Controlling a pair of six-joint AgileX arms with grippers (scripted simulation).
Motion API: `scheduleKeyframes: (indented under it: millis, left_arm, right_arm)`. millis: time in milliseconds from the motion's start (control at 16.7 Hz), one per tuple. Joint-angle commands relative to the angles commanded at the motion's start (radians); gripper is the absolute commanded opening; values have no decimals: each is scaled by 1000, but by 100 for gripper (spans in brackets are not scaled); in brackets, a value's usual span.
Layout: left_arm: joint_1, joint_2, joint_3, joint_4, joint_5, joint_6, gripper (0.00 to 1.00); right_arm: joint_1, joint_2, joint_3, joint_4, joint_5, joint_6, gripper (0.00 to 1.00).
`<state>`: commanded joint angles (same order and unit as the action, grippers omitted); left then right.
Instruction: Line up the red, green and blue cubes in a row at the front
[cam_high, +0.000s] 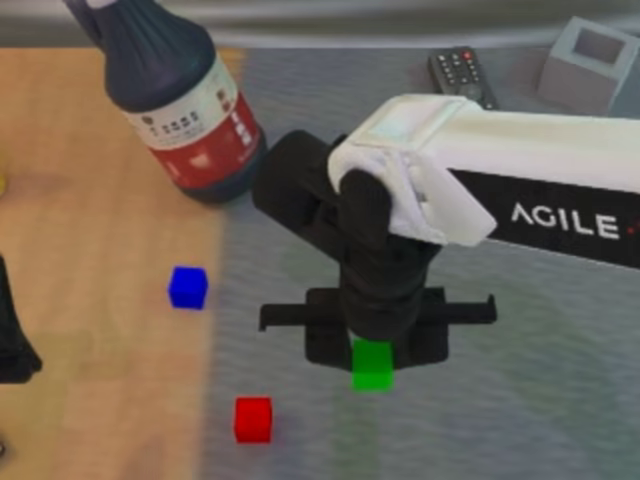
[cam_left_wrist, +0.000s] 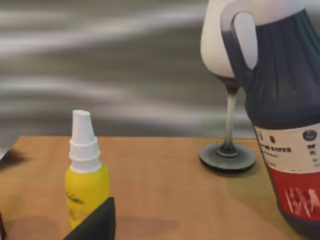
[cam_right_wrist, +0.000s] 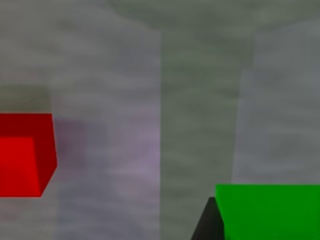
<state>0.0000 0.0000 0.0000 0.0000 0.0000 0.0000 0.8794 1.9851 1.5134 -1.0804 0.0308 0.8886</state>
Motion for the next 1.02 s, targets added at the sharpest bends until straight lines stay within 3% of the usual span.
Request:
scheduleKeyframes:
  millis: [480, 1020]
  left_arm:
    - [0, 0, 0, 0, 0, 0, 100]
    - [0, 0, 0, 0, 0, 0, 100]
  right_arm:
    - [27, -15, -37, 25, 1, 29, 0]
    - [32, 71, -184, 261, 3, 33, 0]
